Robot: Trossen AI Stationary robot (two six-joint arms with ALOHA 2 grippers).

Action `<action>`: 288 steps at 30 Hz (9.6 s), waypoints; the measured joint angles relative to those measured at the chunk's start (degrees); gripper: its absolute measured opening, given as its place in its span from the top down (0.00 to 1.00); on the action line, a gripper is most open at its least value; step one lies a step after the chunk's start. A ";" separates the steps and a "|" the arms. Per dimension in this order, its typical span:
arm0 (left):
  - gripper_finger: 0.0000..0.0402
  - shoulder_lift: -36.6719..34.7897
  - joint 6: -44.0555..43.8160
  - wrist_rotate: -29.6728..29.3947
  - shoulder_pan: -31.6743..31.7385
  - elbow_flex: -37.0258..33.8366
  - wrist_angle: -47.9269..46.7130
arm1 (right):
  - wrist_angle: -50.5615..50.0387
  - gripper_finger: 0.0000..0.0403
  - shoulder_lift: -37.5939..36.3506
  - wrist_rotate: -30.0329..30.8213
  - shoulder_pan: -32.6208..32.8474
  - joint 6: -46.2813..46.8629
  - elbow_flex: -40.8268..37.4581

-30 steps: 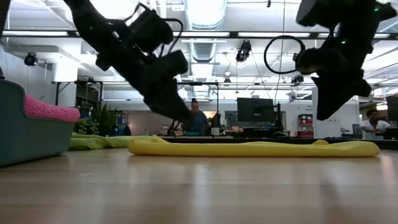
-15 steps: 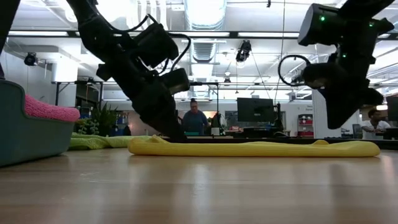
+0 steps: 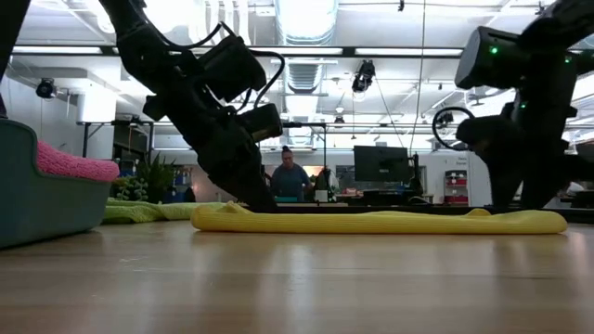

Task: Fold microfiber towels
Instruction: Fold the yellow microfiber cloth

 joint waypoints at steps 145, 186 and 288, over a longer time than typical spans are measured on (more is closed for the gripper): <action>0.55 -12.08 2.40 -4.33 -0.02 -8.63 -13.48 | 27.83 0.96 50.36 2.39 1.09 -27.49 49.82; 0.55 -34.99 5.40 -5.15 -0.04 -6.50 -25.36 | 33.13 0.50 50.59 0.56 3.51 -36.86 53.44; 0.98 -18.14 12.11 -4.55 -3.04 3.26 -33.42 | 43.33 0.97 40.61 30.72 20.31 -43.85 21.67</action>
